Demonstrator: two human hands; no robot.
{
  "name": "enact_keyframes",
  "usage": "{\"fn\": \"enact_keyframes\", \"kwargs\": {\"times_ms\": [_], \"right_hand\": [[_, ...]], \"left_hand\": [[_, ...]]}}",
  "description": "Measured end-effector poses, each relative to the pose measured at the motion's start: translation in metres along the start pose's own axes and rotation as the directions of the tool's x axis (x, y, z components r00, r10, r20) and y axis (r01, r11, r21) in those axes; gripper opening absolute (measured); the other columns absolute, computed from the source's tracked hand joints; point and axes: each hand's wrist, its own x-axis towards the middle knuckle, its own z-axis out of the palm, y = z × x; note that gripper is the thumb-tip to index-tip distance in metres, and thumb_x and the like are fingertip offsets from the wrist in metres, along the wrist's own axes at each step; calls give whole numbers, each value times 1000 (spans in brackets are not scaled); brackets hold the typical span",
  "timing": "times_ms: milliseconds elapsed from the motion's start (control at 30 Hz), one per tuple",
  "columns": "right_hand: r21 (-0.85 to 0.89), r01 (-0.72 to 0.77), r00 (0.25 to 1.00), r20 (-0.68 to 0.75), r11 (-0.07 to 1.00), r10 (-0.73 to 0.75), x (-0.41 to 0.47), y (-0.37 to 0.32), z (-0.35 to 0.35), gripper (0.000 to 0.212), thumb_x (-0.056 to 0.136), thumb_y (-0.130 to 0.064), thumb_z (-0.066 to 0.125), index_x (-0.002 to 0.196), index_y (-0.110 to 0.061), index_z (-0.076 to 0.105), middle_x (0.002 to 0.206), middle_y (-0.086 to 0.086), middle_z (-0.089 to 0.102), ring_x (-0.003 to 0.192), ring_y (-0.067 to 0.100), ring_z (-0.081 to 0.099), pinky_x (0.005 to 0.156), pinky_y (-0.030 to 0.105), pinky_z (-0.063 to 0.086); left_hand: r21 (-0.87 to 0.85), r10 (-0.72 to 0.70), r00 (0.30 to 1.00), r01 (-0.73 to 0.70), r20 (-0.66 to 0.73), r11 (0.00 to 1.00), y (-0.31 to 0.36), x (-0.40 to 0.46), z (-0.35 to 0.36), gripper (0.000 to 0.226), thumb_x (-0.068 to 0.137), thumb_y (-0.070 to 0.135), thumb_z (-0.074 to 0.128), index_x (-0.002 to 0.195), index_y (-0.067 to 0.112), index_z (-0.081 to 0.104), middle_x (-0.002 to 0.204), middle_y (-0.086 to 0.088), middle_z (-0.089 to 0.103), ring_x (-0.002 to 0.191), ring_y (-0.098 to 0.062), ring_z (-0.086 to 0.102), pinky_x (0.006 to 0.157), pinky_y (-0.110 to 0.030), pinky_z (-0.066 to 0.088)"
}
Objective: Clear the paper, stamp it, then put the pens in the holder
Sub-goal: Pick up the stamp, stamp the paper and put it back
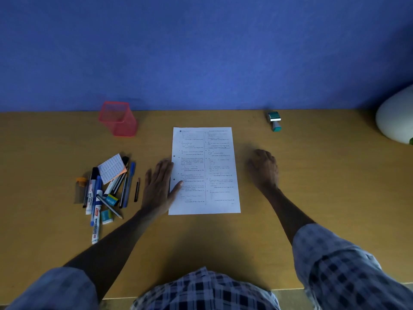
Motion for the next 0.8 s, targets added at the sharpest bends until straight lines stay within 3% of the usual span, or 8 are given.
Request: {"fn": "enact_keyframes", "kwargs": {"times_ms": [333,500,633,800], "right_hand": [[101,-158,978,-119,982,169,64,14,-23,44,85,-27,65,120,-5,53,120,17,54,107,39,54,82,42,44],[101,-230,964,-114,968,241,94,20,-30,57,84,-31,66,131,-6,46,129,16,51,117,38,51,89,44,44],[12,-262,958,-115,965,261,113,21,-30,60,88,-33,62,139,-9,43,135,17,49,123,37,46,93,45,43],[-75,-294,951,-118,953,285,130,18,-28,49,92,-35,53,134,-9,49,132,17,49,119,37,45,87,45,44]], "left_hand": [[54,-1,1000,1,-5,999,-2,15,3,73,97,61,26,155,17,17,163,-2,18,151,-20,12,121,-53,13],[58,-6,1000,6,-10,998,-2,15,3,73,97,60,27,154,17,18,163,-1,18,152,-19,12,122,-52,12],[62,-13,1000,13,-5,998,-1,15,3,73,97,60,28,155,16,19,163,-1,18,152,-19,12,122,-52,12],[52,-18,1000,19,-6,998,0,14,3,74,97,60,28,155,17,17,164,-1,16,152,-18,9,122,-51,10]]}}
